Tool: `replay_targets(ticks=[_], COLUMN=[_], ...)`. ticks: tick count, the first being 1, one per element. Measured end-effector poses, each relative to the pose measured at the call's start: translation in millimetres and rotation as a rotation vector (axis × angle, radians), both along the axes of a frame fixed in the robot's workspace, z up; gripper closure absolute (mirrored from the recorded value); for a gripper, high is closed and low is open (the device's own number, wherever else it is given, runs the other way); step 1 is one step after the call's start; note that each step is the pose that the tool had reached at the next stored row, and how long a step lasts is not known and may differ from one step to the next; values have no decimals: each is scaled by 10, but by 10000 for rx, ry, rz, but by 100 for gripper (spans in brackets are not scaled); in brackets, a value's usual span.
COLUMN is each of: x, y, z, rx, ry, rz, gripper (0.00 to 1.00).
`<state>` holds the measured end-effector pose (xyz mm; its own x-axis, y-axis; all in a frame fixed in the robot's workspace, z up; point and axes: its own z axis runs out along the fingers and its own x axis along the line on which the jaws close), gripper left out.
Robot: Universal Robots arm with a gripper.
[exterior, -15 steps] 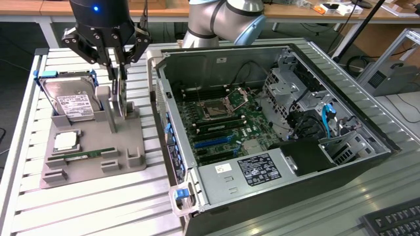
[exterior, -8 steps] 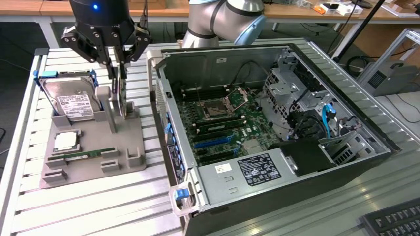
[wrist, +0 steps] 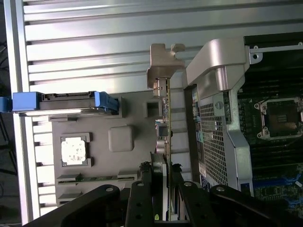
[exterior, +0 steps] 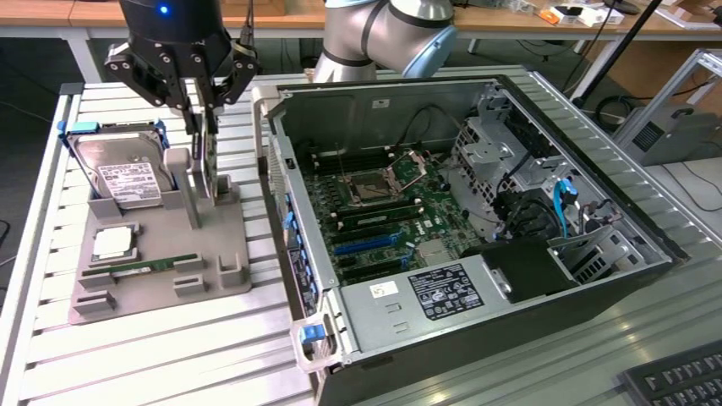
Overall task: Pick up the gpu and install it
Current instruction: 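Pick up the gpu and move the gpu toward the slot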
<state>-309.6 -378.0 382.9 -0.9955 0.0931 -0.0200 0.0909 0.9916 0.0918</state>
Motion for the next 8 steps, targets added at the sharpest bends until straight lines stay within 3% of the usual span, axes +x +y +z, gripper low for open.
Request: replay_targets(ticks=[8], x=[0], y=[0], z=[18], rx=[35], ry=[0], rz=[0], gripper=[74])
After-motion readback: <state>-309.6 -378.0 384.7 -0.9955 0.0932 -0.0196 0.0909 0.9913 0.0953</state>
